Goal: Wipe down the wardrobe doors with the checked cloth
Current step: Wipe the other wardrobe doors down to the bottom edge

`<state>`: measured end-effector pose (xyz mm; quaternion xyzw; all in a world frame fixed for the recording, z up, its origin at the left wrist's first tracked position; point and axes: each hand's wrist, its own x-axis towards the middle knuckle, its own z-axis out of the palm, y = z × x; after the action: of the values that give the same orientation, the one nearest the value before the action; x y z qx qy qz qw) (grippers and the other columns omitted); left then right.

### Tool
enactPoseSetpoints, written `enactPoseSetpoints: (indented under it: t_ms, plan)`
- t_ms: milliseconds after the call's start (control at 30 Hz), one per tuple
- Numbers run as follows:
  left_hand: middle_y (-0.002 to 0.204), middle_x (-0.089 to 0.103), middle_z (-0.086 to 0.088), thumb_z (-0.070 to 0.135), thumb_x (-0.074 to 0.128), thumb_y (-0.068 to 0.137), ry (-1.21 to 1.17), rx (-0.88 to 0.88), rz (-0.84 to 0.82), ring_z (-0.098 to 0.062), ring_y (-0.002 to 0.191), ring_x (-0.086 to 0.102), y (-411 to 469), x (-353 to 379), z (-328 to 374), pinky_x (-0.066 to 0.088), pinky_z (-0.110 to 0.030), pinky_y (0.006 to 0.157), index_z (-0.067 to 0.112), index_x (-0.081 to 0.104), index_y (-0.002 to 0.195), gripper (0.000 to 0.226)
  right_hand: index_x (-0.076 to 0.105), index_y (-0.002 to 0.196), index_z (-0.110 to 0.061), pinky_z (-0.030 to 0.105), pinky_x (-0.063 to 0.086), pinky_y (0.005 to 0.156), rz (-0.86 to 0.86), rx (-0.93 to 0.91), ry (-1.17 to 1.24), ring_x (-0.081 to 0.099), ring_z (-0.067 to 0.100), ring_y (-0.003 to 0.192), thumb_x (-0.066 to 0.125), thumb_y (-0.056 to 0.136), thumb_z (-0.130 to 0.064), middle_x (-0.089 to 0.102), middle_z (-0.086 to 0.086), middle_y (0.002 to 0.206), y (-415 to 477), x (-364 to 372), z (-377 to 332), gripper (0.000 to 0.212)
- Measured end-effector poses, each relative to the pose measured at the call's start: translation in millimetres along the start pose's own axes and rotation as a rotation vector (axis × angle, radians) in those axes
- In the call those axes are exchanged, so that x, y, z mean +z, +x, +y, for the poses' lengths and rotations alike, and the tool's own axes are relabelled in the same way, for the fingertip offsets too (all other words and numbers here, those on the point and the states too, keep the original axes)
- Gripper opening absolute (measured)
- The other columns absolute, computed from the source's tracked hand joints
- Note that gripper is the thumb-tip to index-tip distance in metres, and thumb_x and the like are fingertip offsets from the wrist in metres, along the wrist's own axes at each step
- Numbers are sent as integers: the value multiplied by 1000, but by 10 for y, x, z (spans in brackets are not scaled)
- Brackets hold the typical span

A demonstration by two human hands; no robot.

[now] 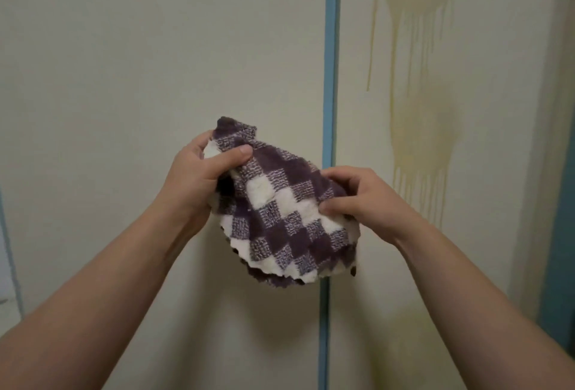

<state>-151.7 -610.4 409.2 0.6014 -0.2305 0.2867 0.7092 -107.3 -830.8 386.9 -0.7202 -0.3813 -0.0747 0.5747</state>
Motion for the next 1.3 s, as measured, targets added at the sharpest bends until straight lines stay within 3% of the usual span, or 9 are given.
enactPoseSetpoints:
  t_ms: [300,433,533,633,867,1000,1133,1233,1300]
  plan:
    - [70,72,5,7,60,84,252,-7,3,-11,64,67,207,355,-235,54,-22,57,15,65,85,9,69,83,-16,18,51,71,305,-110,-63,63,10,78,54,73,21,71,-5,78,-264,-1041,223,41]
    - [63,70,9,5,65,81,356,64,86,-6,60,64,298,817,-444,50,-17,55,17,67,79,13,66,80,-26,25,49,71,478,-146,-368,58,16,73,66,76,8,66,-1,79,-189,-1524,364,34]
    - [73,71,-4,10,68,79,463,103,220,-18,68,66,453,1164,-547,56,-33,65,13,68,78,3,62,87,-28,26,43,71,597,-219,-669,56,16,70,70,74,-6,63,-7,79,-42,-1867,427,27]
    - [81,69,-14,18,68,77,613,163,390,-33,81,65,683,1499,-581,53,-50,78,9,66,80,10,62,98,-22,27,38,70,647,-351,-794,54,18,76,68,75,-10,60,-6,84,180,-2200,437,27]
    - [86,58,-10,27,62,82,1193,337,760,-34,85,55,865,1806,-752,33,-33,65,11,52,94,23,63,82,-5,30,42,55,690,-855,-1103,54,32,74,64,72,2,63,15,87,548,-2397,663,13]
    - [83,56,-21,1,63,69,1623,789,771,-34,79,47,819,1854,-847,34,-39,63,4,57,83,15,70,92,-16,38,37,69,835,-1123,-1333,46,28,88,56,83,-3,59,13,108,658,-2493,877,21]
    - [62,53,-9,-8,48,61,2075,917,498,-25,58,47,788,1930,-740,26,-30,51,10,57,61,20,71,102,-24,39,28,75,952,-1035,-1492,47,25,81,55,88,-8,68,4,88,607,-2502,933,27]
    - [64,54,-16,-8,55,62,1915,722,338,-29,54,51,734,2064,-715,26,-26,45,1,55,61,9,68,109,-19,42,30,79,911,-872,-1567,59,28,74,62,78,-6,68,7,87,503,-2428,911,35]
    - [79,55,-21,14,61,76,1779,541,376,-34,71,54,711,2190,-831,34,-31,50,-4,59,75,19,66,114,-14,55,31,92,879,-674,-1541,61,34,89,62,71,-9,66,13,96,426,-2264,888,43]
